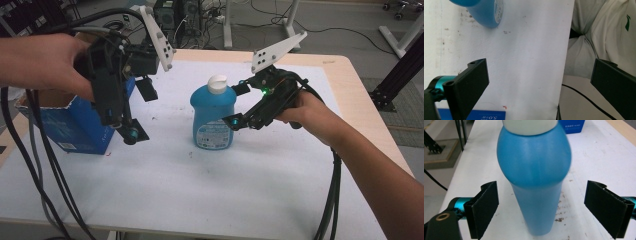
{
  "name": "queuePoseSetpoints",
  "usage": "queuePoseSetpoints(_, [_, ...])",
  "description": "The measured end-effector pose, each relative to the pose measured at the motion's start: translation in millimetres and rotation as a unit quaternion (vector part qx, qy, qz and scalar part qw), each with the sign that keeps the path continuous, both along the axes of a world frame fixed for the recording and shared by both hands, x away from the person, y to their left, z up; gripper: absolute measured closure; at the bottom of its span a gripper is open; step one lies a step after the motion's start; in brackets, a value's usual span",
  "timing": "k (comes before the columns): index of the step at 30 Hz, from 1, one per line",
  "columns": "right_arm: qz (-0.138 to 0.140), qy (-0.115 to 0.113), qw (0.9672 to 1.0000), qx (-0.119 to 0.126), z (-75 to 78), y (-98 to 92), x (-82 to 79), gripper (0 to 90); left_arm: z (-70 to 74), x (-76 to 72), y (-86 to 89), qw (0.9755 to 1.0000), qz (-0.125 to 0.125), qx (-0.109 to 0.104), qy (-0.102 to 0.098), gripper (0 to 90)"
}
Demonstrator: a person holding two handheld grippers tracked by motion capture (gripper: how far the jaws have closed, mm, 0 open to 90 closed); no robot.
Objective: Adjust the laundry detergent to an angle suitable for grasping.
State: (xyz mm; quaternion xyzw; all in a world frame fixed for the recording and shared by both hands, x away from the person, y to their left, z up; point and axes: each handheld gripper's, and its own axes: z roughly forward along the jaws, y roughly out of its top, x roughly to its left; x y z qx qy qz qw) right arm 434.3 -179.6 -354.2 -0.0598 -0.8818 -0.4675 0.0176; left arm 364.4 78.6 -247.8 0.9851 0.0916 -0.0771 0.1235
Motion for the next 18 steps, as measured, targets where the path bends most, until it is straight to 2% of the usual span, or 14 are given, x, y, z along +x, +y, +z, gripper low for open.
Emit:
queuePoseSetpoints(1, [-0.004, 0.006, 1.0000, 0.001, 1.9, -2.3, 0.3, 11.5, 0.0, -0.1, 0.0, 1.0000, 0.000, 0.000, 0.000, 1.7])
queuePoseSetpoints(2, [-0.005, 0.003, 1.0000, -0.001, 3.3, -4.0, -0.2, 11.5, 0.1, -0.2, -0.1, 1.0000, 0.001, 0.001, 0.000, 1.7])
queuePoseSetpoints(6, [0.012, -0.005, 0.9999, -0.009, 11.0, -12.8, -4.1, 11.5, 0.1, 0.2, -0.5, 1.0000, 0.001, -0.001, -0.002, 1.7])
queuePoseSetpoints(10, [-0.004, -0.016, 0.9995, -0.027, 20.9, -21.0, -7.8, 11.3, 0.8, 0.5, -2.3, 1.0000, 0.001, -0.002, -0.004, 1.7])
queuePoseSetpoints(12, [-0.012, -0.021, 0.9989, -0.040, 25.4, -24.2, -9.4, 1.6, 1.1, 0.6, -3.7, 1.0000, -0.002, -0.002, -0.006, 1.7])
queuePoseSetpoints(13, [-0.021, -0.019, 0.9982, -0.053, 27.7, -26.7, -9.7, 0.6, 1.4, 0.3, -4.4, 1.0000, -0.001, -0.002, -0.006, 1.7])
queuePoseSetpoints(15, [-0.025, -0.020, 0.9969, -0.072, 30.7, -32.2, -11.7, 0.6, 1.9, 0.6, -6.0, 1.0000, -0.003, -0.002, -0.008, 1.7])
queuePoseSetpoints(18, [-0.040, -0.029, 0.9956, -0.079, 36.9, -41.9, -17.6, 0.6, 2.8, 1.0, -8.2, 0.9999, -0.003, -0.002, -0.010, 1.7])
